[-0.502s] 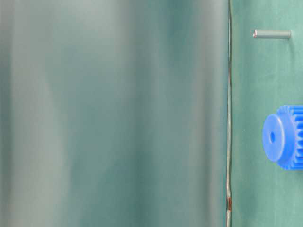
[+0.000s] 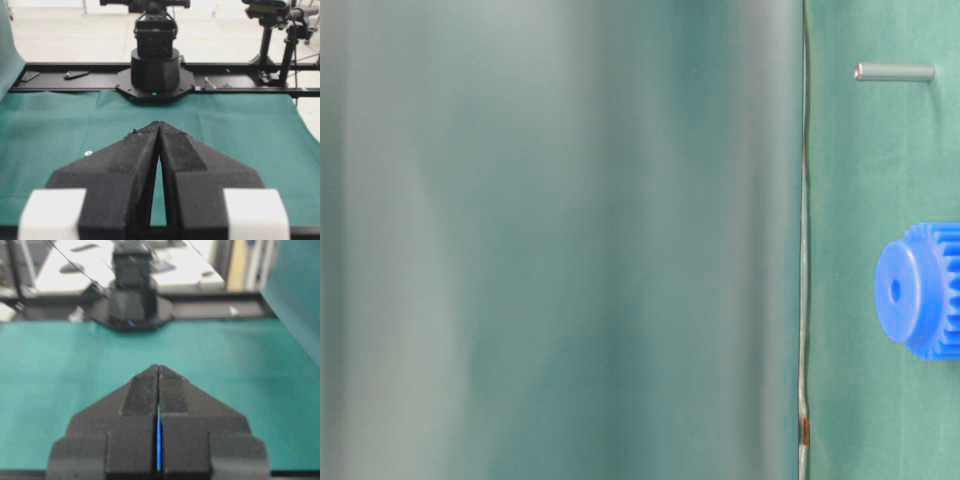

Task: Insert the shaft placed at a random location into the center hole of the medium gear at another random location.

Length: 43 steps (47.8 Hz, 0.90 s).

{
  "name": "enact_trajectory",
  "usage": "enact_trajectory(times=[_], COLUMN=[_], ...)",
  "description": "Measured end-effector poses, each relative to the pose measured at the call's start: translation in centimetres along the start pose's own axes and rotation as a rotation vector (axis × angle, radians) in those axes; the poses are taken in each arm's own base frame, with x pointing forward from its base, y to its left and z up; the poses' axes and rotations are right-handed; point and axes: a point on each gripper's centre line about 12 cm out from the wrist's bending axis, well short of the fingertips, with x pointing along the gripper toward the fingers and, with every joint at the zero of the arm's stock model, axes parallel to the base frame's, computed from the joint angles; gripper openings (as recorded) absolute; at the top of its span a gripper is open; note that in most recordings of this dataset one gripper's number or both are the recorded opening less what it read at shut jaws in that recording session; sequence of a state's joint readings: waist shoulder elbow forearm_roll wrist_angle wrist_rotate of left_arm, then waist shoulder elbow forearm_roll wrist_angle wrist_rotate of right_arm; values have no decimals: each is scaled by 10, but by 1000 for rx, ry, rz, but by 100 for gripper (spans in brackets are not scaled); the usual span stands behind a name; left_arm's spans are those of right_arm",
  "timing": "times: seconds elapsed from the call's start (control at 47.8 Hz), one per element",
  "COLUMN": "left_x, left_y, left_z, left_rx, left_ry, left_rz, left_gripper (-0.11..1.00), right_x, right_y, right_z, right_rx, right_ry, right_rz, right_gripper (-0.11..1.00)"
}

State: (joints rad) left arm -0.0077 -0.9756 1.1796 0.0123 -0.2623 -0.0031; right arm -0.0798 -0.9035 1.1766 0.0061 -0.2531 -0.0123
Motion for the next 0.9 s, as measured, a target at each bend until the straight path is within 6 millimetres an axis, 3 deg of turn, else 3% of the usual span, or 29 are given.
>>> enact_trajectory(times=[0.105,0.188,0.251,0.418,0.481,0.606,0.899], left_x=[0,0,0,0,0,0,0], left_y=[0,0,0,0,0,0,0], left_z=[0,0,0,-1,-2,-2,-3], left_rx=[2,2,2,3,2,3,3], left_ry=[0,0,3,11,14,17,25], left_rz=[2,0,0,0,0,1,0], left_gripper=[0,0,0,0,0,0,0], right_x=[6,13,18,34,39,48,65], right_y=[-9,-15,-18,-29,-34,-45,-56], right_z=[-13,-28,-36,-67,-78,-103,-147], right_rx=[6,10,13,24,30,40,64], right_ry=[55,120,152,267,296,359,443], right_rz=[-41,-68,-81,-123,-140,-177,-210], right_gripper=[1,13,27,79,91,85,86])
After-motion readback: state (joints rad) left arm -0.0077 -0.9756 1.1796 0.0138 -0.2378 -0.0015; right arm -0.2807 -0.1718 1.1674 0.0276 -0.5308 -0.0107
